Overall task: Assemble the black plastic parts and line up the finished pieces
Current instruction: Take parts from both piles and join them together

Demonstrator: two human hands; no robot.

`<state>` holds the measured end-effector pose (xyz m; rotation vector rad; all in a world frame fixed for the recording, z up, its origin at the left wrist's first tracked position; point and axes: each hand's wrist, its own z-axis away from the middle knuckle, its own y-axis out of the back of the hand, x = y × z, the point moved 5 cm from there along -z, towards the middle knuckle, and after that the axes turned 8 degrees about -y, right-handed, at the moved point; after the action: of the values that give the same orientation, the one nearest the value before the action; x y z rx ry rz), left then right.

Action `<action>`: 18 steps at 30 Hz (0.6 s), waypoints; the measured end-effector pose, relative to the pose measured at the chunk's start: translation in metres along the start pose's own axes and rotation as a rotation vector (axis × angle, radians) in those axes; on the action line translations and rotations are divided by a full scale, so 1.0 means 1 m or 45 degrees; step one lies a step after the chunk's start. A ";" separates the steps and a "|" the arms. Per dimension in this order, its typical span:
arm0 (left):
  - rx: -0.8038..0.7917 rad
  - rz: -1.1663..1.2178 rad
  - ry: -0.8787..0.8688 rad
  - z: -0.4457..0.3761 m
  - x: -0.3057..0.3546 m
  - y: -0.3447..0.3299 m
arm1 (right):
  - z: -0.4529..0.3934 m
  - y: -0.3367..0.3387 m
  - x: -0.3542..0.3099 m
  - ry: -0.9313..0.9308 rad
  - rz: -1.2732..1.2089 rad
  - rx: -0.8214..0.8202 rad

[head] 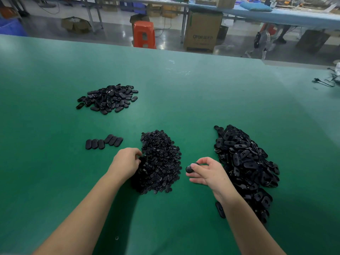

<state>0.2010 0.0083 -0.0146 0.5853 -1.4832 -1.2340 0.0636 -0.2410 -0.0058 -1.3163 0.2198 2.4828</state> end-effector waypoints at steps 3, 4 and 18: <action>0.008 0.053 -0.004 0.002 0.000 0.002 | 0.000 0.001 0.001 0.001 0.028 0.006; 0.005 0.068 -0.001 0.003 0.000 0.003 | 0.000 0.001 0.001 0.001 0.032 0.007; 0.177 0.644 0.054 0.011 0.011 0.013 | 0.000 -0.002 0.003 0.007 -0.028 -0.034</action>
<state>0.1905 0.0075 0.0029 0.2946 -1.5659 -0.7267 0.0631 -0.2382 -0.0083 -1.3294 0.1728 2.4725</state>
